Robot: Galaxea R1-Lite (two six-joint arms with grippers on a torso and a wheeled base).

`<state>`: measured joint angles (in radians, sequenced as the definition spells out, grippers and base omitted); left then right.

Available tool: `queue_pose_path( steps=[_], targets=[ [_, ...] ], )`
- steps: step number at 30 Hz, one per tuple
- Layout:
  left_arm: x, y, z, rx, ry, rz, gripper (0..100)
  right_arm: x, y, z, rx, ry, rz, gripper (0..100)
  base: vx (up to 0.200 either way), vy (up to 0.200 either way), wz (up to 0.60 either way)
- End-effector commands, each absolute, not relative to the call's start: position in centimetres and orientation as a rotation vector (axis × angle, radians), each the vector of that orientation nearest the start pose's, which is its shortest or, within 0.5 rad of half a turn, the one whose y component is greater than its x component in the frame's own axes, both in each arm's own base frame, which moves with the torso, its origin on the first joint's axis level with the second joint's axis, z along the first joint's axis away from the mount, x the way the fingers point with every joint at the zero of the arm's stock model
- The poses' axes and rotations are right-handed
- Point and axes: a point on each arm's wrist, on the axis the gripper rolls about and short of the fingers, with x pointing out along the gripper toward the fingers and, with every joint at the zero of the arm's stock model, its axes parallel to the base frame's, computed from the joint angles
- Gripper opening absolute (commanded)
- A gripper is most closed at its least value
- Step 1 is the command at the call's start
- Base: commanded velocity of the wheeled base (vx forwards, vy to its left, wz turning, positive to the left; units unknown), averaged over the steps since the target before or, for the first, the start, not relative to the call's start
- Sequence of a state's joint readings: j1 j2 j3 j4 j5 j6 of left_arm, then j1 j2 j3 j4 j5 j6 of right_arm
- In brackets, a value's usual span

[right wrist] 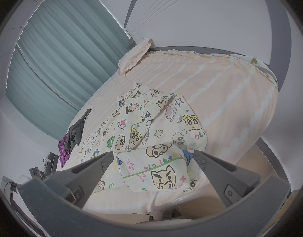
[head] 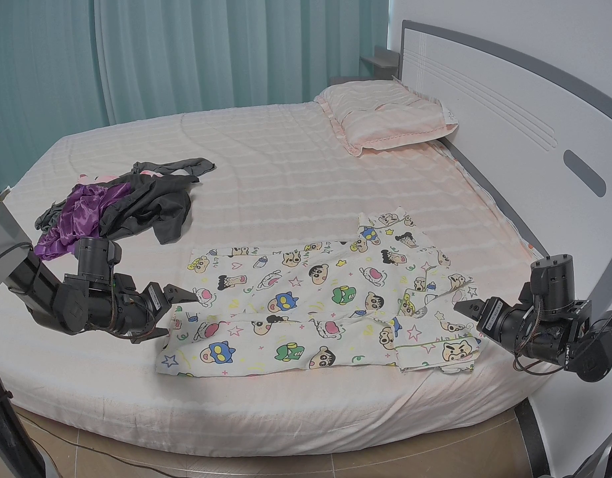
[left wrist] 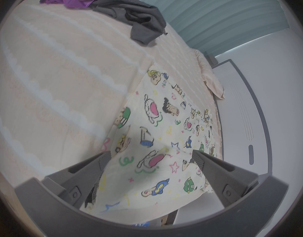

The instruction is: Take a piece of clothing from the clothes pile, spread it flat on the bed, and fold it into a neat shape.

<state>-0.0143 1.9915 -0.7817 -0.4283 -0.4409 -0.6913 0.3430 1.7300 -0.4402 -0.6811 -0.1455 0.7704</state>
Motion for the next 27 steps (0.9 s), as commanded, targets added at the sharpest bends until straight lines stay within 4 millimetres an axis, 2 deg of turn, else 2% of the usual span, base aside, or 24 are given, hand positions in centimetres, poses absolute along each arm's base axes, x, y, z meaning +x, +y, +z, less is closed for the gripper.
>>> queue_pose_path(
  steps=[1,25,26,27],
  targets=[
    [32.8,-1.5,5.9,-0.812,0.901,-0.144,100,23.9,8.3,9.0,0.596,0.632,-0.043,100,0.000,0.000,0.00],
    [33.9,-1.9,4.3,-0.808,0.924,-0.141,100,23.9,8.3,9.0,0.597,0.632,-0.043,100,0.000,0.000,0.00],
    [33.9,-1.9,4.3,-0.808,0.925,-0.141,0,23.9,8.3,9.0,0.597,0.633,-0.044,100,0.000,0.000,0.00],
    [33.9,-1.9,4.3,-0.808,0.924,-0.141,0,23.9,8.3,9.0,0.597,0.633,-0.044,100,0.000,0.000,0.00]
  ],
)
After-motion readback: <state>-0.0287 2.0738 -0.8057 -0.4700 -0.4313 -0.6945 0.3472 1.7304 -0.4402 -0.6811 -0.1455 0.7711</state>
